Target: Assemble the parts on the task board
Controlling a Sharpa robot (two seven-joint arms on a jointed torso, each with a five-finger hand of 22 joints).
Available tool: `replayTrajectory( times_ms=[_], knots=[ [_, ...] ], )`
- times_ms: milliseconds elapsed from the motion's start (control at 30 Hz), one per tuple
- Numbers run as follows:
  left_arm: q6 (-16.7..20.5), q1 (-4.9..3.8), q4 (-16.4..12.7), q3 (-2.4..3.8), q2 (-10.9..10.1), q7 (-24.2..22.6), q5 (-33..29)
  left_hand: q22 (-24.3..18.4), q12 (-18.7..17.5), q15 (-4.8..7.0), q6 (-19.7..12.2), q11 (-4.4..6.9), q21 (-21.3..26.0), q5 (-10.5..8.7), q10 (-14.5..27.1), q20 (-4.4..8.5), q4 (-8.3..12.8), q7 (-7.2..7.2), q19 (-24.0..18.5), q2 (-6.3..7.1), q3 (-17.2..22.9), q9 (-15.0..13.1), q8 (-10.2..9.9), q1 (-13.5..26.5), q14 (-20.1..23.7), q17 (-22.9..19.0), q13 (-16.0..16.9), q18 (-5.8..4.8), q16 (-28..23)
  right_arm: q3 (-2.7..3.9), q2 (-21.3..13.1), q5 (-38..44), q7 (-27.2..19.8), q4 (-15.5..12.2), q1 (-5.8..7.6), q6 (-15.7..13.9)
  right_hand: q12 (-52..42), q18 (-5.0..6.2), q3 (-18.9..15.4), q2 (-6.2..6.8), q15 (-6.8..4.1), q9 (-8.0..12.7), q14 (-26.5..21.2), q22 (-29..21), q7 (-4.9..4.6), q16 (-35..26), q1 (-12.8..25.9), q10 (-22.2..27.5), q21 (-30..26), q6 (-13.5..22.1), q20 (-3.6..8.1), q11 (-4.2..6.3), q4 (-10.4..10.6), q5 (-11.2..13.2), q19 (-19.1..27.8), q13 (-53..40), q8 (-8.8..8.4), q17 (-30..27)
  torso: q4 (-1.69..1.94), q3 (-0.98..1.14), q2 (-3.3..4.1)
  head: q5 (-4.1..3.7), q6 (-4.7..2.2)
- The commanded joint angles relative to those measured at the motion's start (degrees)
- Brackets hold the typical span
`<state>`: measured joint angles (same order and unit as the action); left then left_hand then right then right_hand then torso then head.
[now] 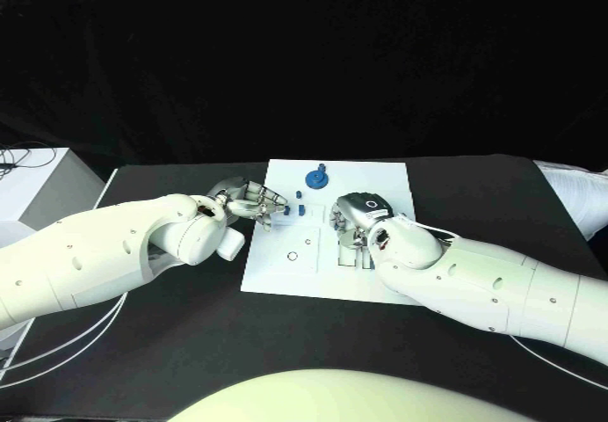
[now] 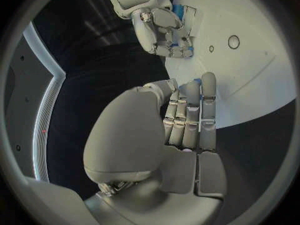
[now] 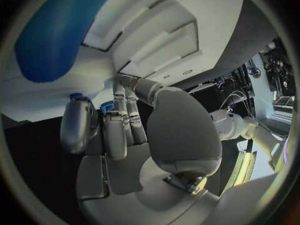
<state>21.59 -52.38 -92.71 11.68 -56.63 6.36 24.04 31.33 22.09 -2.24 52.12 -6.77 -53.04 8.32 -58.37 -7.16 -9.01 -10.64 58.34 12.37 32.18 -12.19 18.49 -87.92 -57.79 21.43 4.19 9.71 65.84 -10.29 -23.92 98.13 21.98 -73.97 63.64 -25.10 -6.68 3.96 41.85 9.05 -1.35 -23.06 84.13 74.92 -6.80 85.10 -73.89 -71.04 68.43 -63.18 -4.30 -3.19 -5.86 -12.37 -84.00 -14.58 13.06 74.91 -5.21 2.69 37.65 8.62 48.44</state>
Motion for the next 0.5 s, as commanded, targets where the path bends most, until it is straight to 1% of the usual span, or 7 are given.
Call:
replayTrajectory(
  times_ms=[33,167,267,367,500],
  knots=[
    [0.1,-0.01,-0.1,0.04,0.0,-0.2,0.2,0.2,-0.3,0.0,0.3,-0.08,-0.3,0.23,-0.5,-0.05,0.3,-0.3,-0.5,0.0,0.2,0.1,-0.4,-0.8,-0.4,0.1,0.0,0.89,-0.4,-0.06,-0.6,-2.3,-4.2,-0.8,-0.12,-2.0,-0.2,-0.52,0.4,-0.31,-0.13,0.3,4.0,10.1,-0.29,0.0,0.1,-0.6,0.4,0.0,0.41,0.06,-0.1,0.5,-3.4,-0.1,0.2,6.4,-0.09,0.01,-0.03,0.14,-0.03],
    [0.2,-0.01,-0.1,0.04,-0.1,-0.2,0.3,0.5,-0.4,0.01,0.4,-0.11,-0.8,0.23,-0.5,-0.04,0.7,-0.33,-0.7,0.04,0.6,0.2,-0.5,-0.8,-0.4,0.1,0.0,0.89,-0.5,0.08,-1.8,-4.0,-6.7,-1.9,0.05,-3.3,-0.2,-0.53,0.3,-0.32,-0.14,0.2,4.0,10.2,-0.28,0.1,0.2,-0.6,0.6,0.0,0.42,0.07,-0.1,0.7,-3.4,-0.1,0.25,6.6,-0.06,0.04,-0.02,0.14,-0.11],
    [0.2,-0.01,-0.1,0.04,-0.2,-0.2,0.4,0.7,-0.4,0.01,0.4,-0.12,-1.0,0.23,-0.5,-0.03,0.9,-0.34,-0.9,0.06,0.8,0.2,-0.5,-0.8,-0.4,0.1,0.0,0.89,-0.6,0.27,-2.8,-5.8,-8.6,-2.9,0.27,-3.8,-0.2,-0.54,0.3,-0.33,-0.14,0.2,4.0,10.2,-0.27,0.2,0.3,-0.7,0.6,-0.1,0.44,0.08,-0.1,0.8,-3.4,-0.1,0.28,6.7,-0.02,0.0,-0.01,0.15,-0.21],
    [0.2,0.0,-0.2,0.04,-0.3,-0.1,0.4,1.0,-0.5,0.02,0.4,-0.13,-1.4,0.24,-0.6,-0.02,1.2,-0.36,-1.1,0.07,1.1,0.3,-0.6,-0.8,-0.4,0.1,0.0,0.9,-0.7,0.63,-3.7,-8.7,-11.0,-3.8,0.63,-3.6,-0.2,-0.55,0.3,-0.33,-0.14,0.2,4.0,10.2,-0.26,0.2,0.3,-0.7,0.7,-0.1,0.45,0.09,-0.1,0.8,-3.4,-0.1,0.29,6.7,-0.01,0.0,-0.01,0.22,-0.23],
    [0.2,0.0,-0.2,0.04,-0.4,-0.2,0.4,1.4,-0.6,0.04,0.5,-0.15,-2.0,0.26,-0.6,0.01,1.7,-0.38,-1.4,0.08,1.6,0.4,-0.7,-0.9,-0.4,0.1,0.0,0.91,-0.8,1.25,-4.8,-13.4,-13.9,-4.8,1.16,-2.6,-0.2,-0.56,0.3,-0.34,-0.14,0.2,4.1,10.2,-0.26,0.3,0.3,-0.7,0.8,-0.1,0.46,0.09,-0.1,0.9,-3.4,-0.1,0.3,6.8,-0.02,-0.01,-0.01,0.37,-0.25]
  ],
)
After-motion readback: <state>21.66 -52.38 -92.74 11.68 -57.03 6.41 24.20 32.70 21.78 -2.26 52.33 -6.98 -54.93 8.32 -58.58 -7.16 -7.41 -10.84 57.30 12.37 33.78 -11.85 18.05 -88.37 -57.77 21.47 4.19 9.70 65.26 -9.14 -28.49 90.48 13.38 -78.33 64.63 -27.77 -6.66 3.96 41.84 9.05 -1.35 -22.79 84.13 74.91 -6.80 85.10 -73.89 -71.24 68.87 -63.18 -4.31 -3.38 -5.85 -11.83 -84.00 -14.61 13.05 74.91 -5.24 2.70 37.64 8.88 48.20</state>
